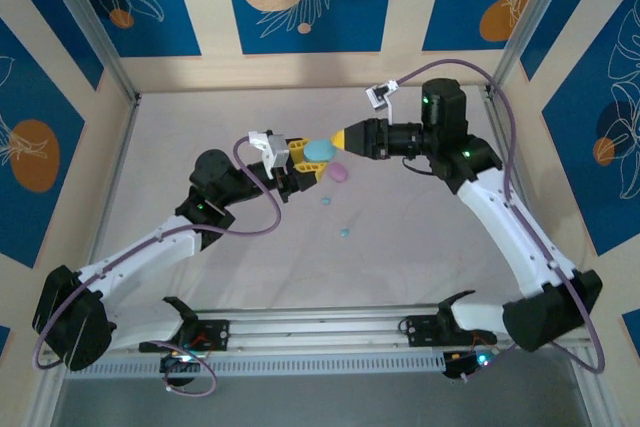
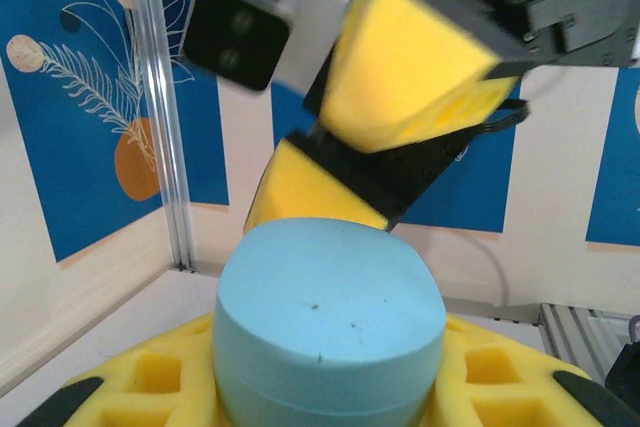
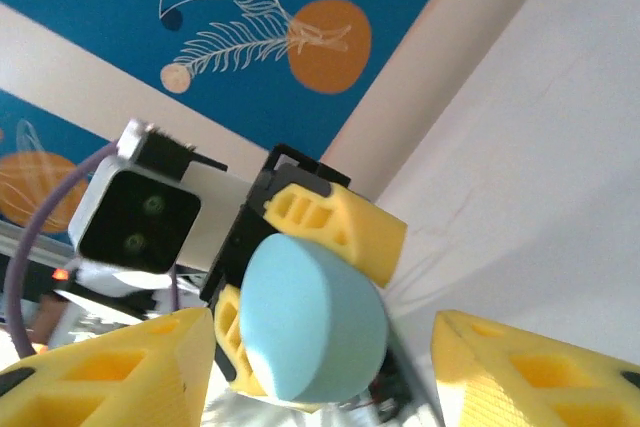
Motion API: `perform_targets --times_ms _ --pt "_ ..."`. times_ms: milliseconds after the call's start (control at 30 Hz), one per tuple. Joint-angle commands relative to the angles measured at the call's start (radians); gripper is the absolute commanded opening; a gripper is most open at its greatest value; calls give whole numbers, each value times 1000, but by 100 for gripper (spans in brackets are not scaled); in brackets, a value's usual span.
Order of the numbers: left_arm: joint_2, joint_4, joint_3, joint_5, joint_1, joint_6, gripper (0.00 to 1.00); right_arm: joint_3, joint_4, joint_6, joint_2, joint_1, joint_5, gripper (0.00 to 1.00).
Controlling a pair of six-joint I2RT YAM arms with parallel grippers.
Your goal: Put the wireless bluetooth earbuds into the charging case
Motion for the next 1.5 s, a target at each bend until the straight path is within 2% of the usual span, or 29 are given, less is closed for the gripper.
perform_targets --times_ms 0,67,200,533,833,1200,1467 --pt "-8 18 16 45 -7 -16 29 -45 -22 -366 -78 38 140 61" --pt "-7 20 19 49 -7 -21 29 -46 -50 -487 -90 74 183 62" --pt "-2 24 22 59 -6 -32 29 -17 -123 -619 -72 120 230 64" --pt "-1 20 29 80 -6 -42 29 -21 -123 -640 -54 131 271 64" --pt "1 -1 42 144 -7 -38 29 19 -79 -505 -23 115 412 63" --pt "1 -18 44 162 -7 -43 29 63 -68 -392 18 87 380 62" --pt "-10 -17 20 79 -6 -20 31 72 -54 -349 -30 78 305 63"
